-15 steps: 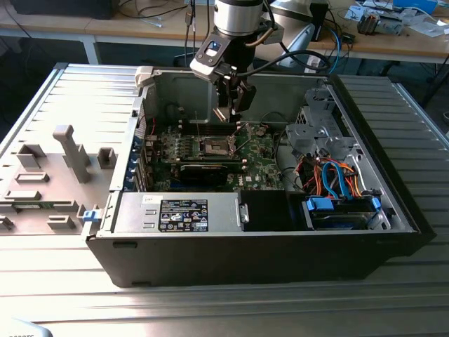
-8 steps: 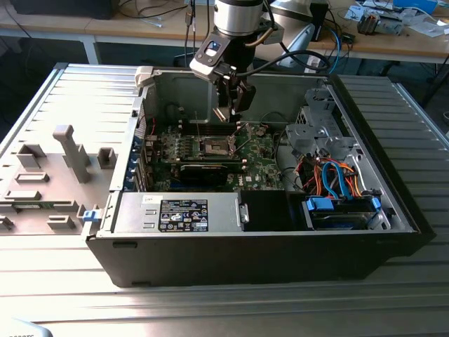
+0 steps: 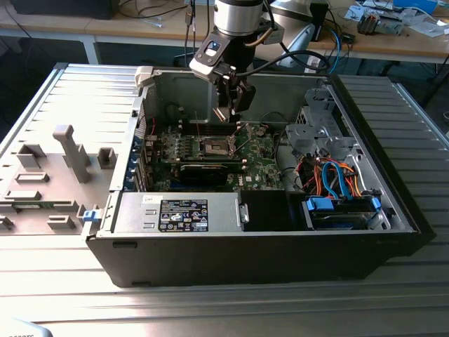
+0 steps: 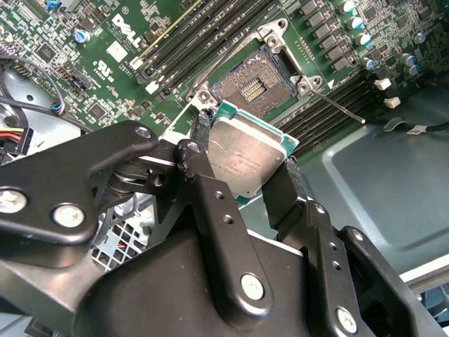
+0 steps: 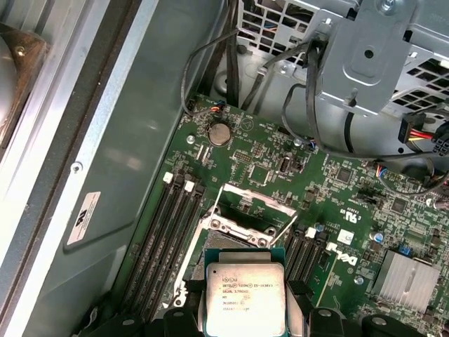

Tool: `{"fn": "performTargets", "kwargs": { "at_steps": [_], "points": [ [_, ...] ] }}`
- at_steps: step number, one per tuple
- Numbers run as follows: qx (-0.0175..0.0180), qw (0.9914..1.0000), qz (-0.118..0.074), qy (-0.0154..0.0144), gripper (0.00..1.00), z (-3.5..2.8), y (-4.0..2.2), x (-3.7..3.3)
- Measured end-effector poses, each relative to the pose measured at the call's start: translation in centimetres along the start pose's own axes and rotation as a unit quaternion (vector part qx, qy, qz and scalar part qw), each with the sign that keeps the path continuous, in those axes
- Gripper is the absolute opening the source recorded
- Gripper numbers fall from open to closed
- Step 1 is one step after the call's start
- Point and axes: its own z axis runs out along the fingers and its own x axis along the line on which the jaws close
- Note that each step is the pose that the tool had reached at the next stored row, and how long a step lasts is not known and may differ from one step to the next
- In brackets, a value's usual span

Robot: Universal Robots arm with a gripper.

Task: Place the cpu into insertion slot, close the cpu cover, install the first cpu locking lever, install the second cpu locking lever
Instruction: 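Place the cpu into insertion slot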

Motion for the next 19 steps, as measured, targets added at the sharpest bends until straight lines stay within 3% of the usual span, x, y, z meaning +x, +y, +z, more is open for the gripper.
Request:
{"fn": "performTargets", "kwargs": {
  "at_steps": [19],
  "points": [
    [0.0,0.99998,0.006,0.0,0.54,0.0,0.0,0.0]
  ]
}}
